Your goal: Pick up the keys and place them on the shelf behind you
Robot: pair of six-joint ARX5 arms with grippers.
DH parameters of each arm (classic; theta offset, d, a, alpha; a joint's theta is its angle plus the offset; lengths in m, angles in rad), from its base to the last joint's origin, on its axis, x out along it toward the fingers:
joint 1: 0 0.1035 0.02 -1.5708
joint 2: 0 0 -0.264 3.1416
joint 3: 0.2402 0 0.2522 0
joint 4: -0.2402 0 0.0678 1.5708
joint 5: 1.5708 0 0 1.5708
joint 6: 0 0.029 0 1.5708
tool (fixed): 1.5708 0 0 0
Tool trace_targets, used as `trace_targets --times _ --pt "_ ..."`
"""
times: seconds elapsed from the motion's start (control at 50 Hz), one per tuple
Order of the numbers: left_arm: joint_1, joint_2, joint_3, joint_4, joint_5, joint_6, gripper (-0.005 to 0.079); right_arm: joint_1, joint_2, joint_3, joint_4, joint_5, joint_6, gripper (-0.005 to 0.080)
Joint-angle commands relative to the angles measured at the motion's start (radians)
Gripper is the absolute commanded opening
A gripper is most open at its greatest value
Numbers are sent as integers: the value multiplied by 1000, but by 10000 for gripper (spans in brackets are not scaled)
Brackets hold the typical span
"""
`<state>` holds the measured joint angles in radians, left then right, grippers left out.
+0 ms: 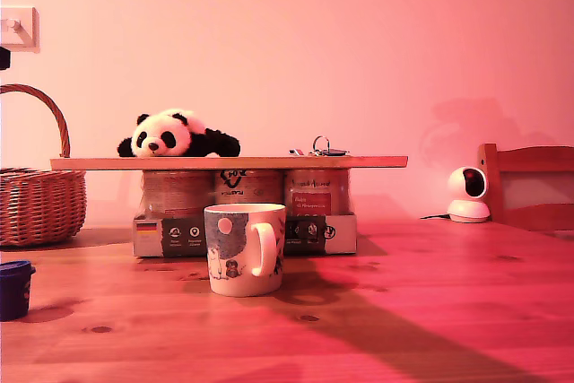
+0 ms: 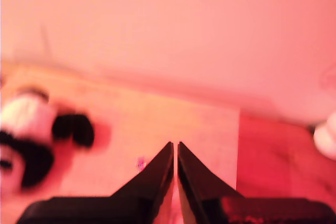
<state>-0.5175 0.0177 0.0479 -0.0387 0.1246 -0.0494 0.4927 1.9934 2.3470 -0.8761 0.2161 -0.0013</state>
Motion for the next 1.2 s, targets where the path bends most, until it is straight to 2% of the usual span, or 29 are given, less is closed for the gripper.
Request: trace_targets --times 0.0,0.2,0.42,0.6,0.74,0.94,1.18 --pt "-6 8 2 10 -3 -3 -20 15 -4 3 -19 -3 -4 -10" --pt "-6 8 2 10 -3 -3 -20 18 -66 3 -13 3 -3 -10" --pt "-6 8 2 11 -3 -3 -20 18 -157 2 -78 5 -8 -10" --pt "-6 8 2 11 -3 -3 -20 18 -256 -85 -77 50 -8 -10" --pt "-6 8 2 12 -3 -3 -20 18 -382 -299 23 56 -6 -10" --pt "-6 8 2 13 -10 -2 -20 20 -633 -699 237 55 -7 -10" --pt "-2 8 2 55 -114 -2 -20 32 -948 -1108 428 22 -56 -10"
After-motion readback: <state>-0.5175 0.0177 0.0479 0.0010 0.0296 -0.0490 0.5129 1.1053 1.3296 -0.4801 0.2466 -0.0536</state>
